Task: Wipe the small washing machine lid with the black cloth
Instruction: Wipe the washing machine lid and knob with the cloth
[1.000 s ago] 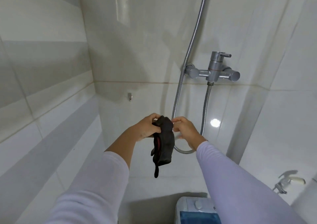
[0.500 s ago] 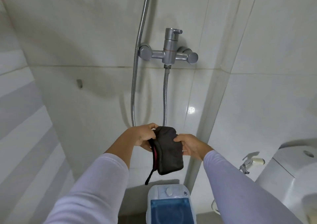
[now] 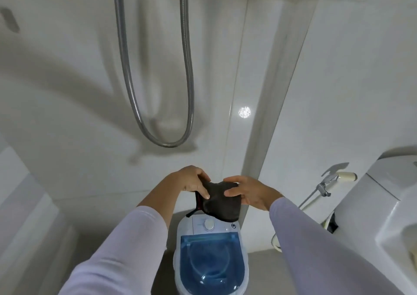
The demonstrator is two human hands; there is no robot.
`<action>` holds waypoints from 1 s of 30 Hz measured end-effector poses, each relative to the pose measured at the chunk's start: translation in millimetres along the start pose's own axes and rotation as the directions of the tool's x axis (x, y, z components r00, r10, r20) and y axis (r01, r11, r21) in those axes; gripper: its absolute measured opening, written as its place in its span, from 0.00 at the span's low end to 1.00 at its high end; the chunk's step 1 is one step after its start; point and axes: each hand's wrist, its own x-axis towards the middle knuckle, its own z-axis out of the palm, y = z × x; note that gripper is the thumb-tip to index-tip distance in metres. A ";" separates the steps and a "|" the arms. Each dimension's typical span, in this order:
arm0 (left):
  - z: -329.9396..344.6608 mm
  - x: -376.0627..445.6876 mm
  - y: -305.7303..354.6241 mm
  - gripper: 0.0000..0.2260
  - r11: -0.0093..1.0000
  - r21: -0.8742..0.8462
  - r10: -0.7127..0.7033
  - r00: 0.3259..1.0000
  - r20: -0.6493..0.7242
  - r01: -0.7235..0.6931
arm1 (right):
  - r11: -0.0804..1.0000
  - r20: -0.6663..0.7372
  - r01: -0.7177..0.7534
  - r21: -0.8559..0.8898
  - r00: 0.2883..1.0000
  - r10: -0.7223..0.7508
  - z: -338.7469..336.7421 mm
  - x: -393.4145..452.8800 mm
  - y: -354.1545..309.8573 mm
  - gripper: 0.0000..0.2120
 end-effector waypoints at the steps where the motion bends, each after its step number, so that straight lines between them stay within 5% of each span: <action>1: 10.3 11.1 -7.6 0.26 0.996 0.085 0.011 1.000 -0.021 -0.009 | 0.999 -0.007 0.001 -0.048 1.000 -0.001 0.7 8.4 13.8 0.22; 9: 88.0 102.2 -73.6 0.16 0.979 0.188 0.118 0.977 -0.180 -0.084 | 0.935 -0.095 0.049 -0.350 0.992 -0.088 5.3 82.5 113.4 0.17; 15: 127.3 154.8 -119.8 0.12 0.965 0.197 0.222 0.935 -0.277 -0.171 | 0.934 -0.184 0.149 -0.325 0.959 -0.217 3.2 124.5 168.0 0.08; 22: 166.8 164.4 -140.3 0.16 0.944 0.241 0.306 0.870 -0.385 -0.225 | 0.970 -0.289 0.239 0.042 0.932 -0.218 13.4 129.2 205.3 0.14; 30: 193.1 139.5 -135.3 0.21 0.948 0.176 0.317 0.835 -0.450 -0.265 | 0.850 -0.283 0.276 0.449 0.946 -0.158 31.0 89.4 218.8 0.07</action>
